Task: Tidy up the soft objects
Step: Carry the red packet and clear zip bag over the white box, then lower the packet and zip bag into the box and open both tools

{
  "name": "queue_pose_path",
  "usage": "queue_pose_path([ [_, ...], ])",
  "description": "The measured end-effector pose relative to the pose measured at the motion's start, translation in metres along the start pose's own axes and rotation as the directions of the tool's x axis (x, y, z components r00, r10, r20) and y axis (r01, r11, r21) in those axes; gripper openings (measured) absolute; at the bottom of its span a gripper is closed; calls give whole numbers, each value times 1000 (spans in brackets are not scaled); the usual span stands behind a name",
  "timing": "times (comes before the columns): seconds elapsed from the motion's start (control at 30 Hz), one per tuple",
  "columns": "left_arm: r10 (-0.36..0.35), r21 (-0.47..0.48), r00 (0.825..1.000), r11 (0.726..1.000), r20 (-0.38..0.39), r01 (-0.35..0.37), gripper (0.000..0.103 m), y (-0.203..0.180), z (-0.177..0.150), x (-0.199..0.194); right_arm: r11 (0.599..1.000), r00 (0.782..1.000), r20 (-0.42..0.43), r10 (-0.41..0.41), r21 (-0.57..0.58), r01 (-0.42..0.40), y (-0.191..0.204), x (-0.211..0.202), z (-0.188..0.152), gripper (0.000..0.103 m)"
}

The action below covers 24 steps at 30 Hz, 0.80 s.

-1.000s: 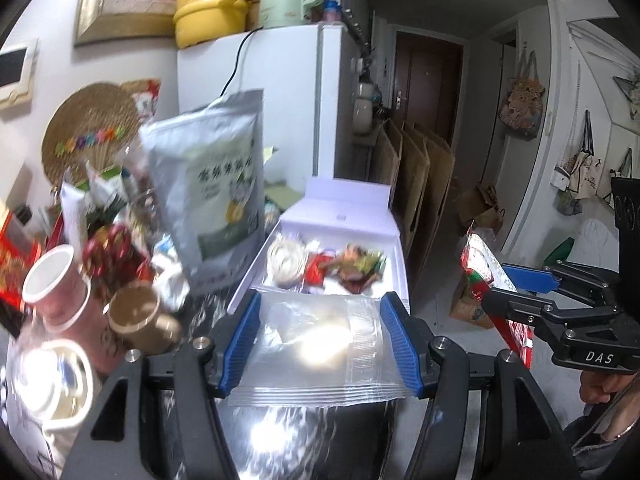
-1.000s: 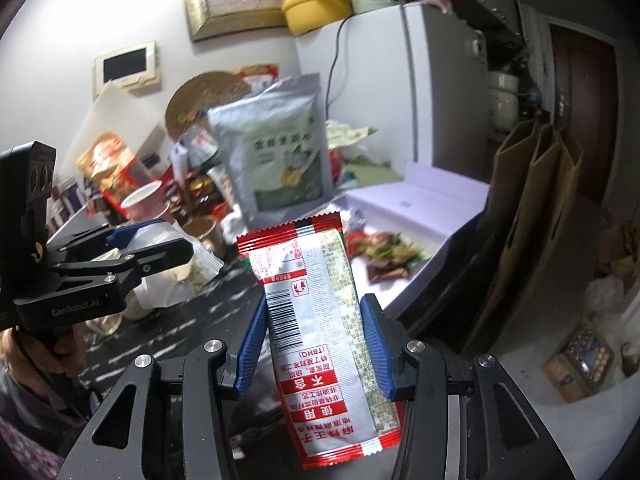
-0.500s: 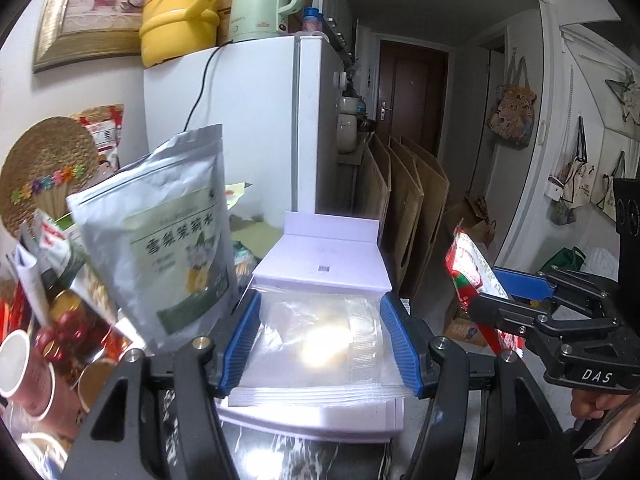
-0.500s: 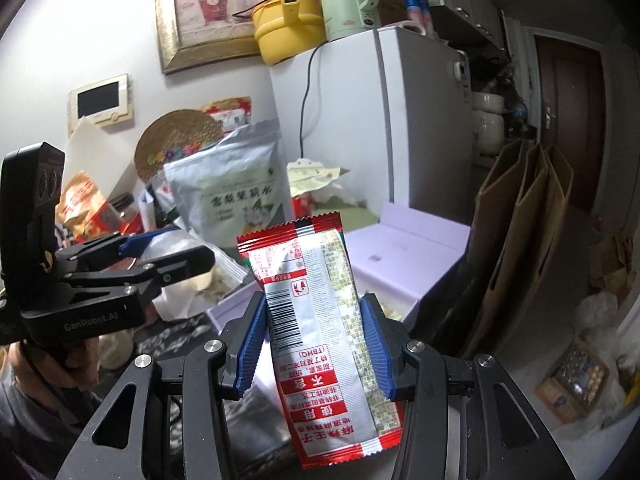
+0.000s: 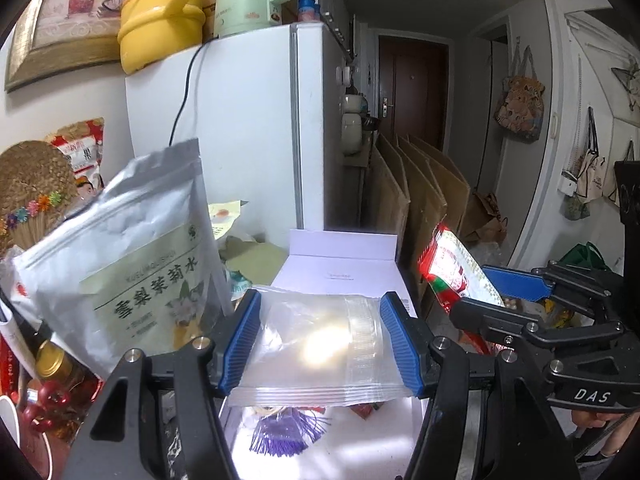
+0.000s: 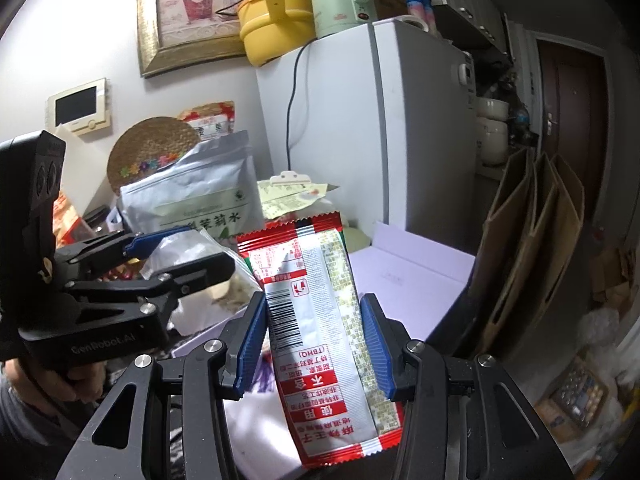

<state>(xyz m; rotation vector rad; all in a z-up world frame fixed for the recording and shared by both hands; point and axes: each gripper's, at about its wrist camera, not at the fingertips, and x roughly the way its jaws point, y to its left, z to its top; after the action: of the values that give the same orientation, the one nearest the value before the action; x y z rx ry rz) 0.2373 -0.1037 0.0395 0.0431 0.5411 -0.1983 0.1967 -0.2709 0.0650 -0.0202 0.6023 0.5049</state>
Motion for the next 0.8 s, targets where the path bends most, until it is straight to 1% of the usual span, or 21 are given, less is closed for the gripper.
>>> queue_pose_path([
  [0.13,-28,-22,999,999,-39,27,61,6,1,20,1000,1000,-15,-3,0,3,-6,15,4,46],
  [0.2,-8,-12,999,1000,-52,7,61,6,-1,31,1000,1000,-22,1,0,-1,-9,23,4,46],
  [0.3,-9,-12,997,1000,-78,8,61,7,-6,43,1000,999,-44,15,10,-15,-12,34,3,46],
  [0.43,-4,-5,995,1000,-103,3,61,6,-13,58,1000,997,-77,10,16,-8,-16,48,-3,46],
  [0.53,1,6,992,1000,-123,0,61,5,-18,69,999,994,-106,27,26,-25,-20,57,-7,46],
  [0.8,10,28,980,1000,-198,-5,61,3,-35,106,999,984,-177,15,50,-6,-30,84,-23,46],
])
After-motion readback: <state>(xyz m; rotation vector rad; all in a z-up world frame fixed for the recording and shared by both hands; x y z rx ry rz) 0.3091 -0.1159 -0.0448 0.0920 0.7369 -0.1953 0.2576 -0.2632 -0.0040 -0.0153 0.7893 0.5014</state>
